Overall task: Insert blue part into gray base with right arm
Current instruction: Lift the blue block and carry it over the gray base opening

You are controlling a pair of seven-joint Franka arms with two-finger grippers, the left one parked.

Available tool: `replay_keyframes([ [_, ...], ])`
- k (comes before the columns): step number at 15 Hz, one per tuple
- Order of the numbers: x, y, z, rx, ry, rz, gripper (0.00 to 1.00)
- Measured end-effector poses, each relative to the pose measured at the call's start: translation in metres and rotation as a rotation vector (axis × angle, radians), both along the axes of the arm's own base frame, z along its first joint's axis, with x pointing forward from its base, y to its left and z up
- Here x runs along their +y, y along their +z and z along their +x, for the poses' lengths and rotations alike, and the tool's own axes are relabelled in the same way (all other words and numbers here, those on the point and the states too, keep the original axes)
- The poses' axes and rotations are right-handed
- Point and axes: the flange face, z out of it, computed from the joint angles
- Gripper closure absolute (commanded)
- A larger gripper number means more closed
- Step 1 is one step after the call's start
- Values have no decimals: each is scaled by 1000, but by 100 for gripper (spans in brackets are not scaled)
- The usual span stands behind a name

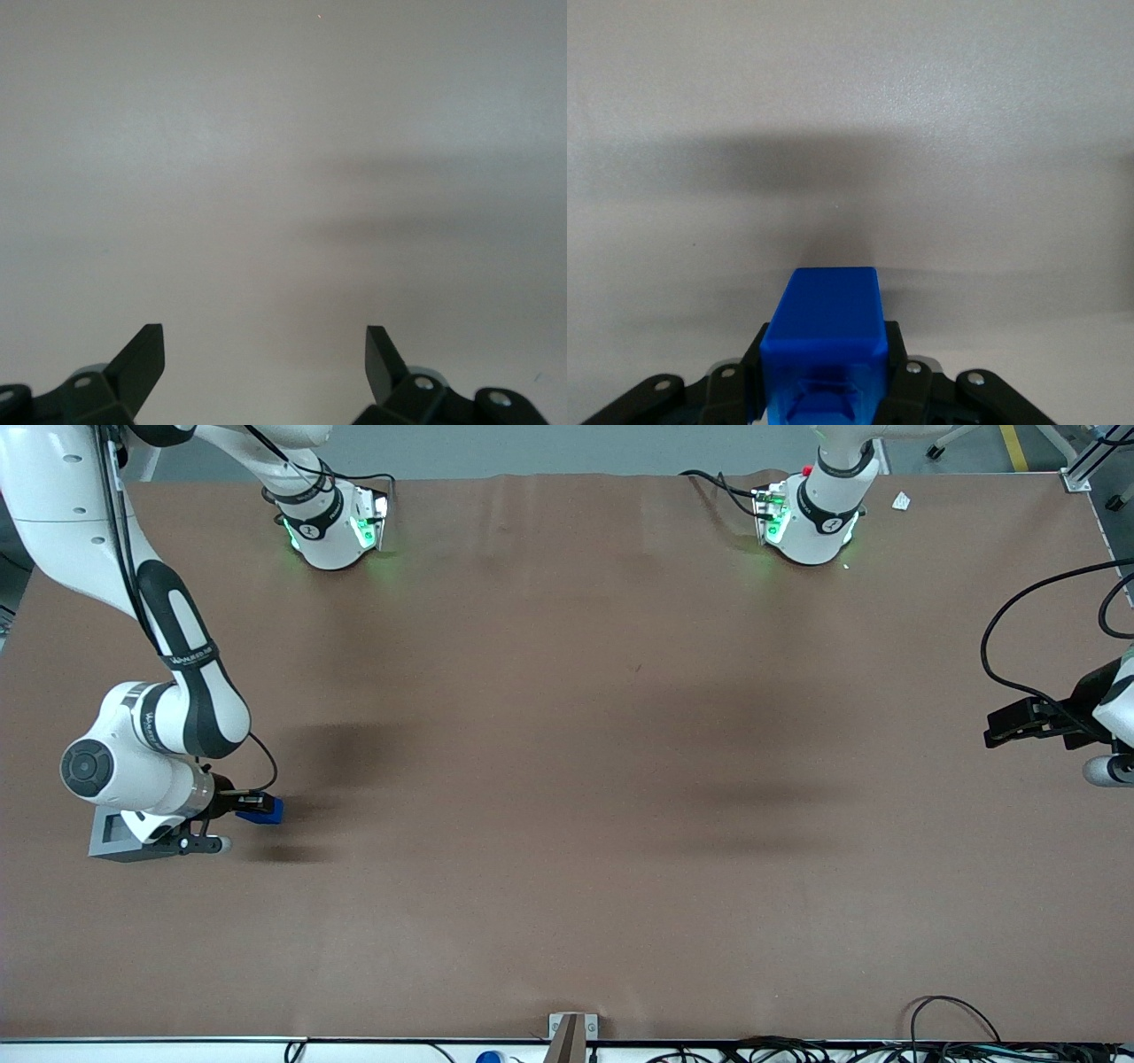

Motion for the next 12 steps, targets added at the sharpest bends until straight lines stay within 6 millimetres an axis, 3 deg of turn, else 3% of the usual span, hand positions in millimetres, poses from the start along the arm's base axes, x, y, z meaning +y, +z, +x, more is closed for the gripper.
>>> replay_keyframes([
  [3,-1,5,4,-7,0,-1,100],
  [5,-9,30,16,20,2,-2,100],
  [9,-74,133,42,31,70,-1,100],
  [10,-90,146,41,28,78,-11,100],
  [12,-116,151,36,29,80,-20,100],
])
